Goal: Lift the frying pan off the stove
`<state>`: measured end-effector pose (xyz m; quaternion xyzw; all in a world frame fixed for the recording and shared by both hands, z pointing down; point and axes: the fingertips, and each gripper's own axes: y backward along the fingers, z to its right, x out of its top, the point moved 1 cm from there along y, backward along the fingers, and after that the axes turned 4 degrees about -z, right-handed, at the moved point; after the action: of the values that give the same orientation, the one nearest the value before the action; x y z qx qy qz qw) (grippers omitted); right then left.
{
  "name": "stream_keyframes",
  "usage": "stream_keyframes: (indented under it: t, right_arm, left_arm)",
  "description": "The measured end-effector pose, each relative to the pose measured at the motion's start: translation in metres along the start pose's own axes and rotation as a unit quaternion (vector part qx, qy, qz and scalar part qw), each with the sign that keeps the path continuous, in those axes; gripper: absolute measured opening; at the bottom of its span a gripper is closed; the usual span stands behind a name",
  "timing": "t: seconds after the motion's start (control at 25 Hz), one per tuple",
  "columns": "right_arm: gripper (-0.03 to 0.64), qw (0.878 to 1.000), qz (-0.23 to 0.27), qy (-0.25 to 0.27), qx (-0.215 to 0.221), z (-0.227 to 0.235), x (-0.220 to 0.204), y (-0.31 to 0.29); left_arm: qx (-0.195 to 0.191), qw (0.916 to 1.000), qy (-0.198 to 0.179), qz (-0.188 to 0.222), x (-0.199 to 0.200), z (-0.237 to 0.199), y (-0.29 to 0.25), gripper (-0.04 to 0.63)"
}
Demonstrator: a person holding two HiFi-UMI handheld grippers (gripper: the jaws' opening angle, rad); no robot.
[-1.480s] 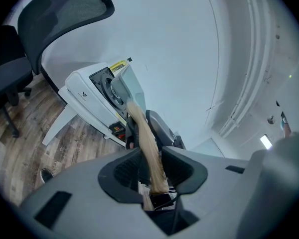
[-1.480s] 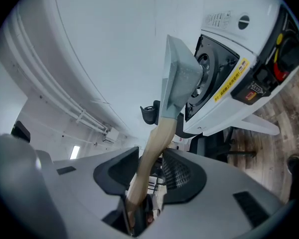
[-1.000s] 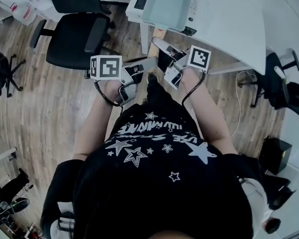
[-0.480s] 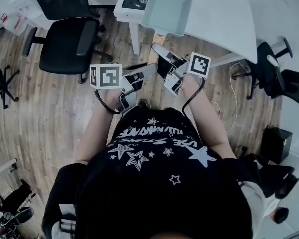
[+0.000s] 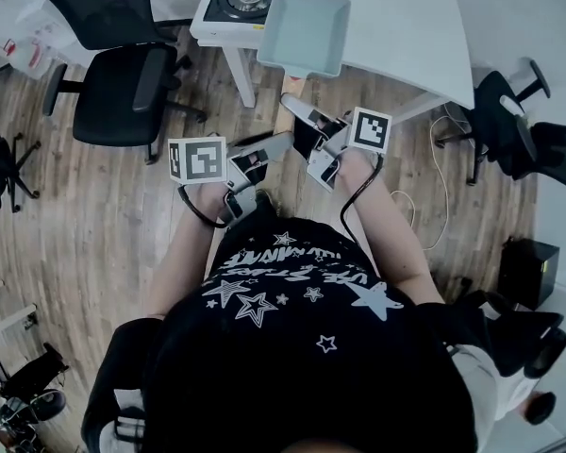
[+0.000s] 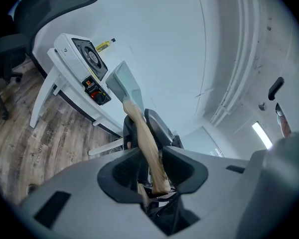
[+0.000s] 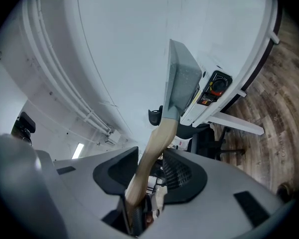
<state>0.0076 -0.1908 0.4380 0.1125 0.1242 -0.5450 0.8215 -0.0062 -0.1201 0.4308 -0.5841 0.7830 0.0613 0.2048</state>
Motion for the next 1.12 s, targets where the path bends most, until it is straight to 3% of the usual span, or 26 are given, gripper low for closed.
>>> stream_keyframes:
  t: [0.64,1.12]
  right_arm:
    - [0.156,1.000,0.003,0.005,-0.006,-0.016,-0.029,0.132]
    - [0.156,1.000,-0.021,-0.004,-0.008,-0.017,-0.040,0.149]
  left_arm:
    - [0.003,1.0000,-0.004,-0.007,-0.097,0.055,-0.077,0.141]
    - [0.007,0.9999,0.012,0.007,-0.117,0.063,-0.088,0.141]
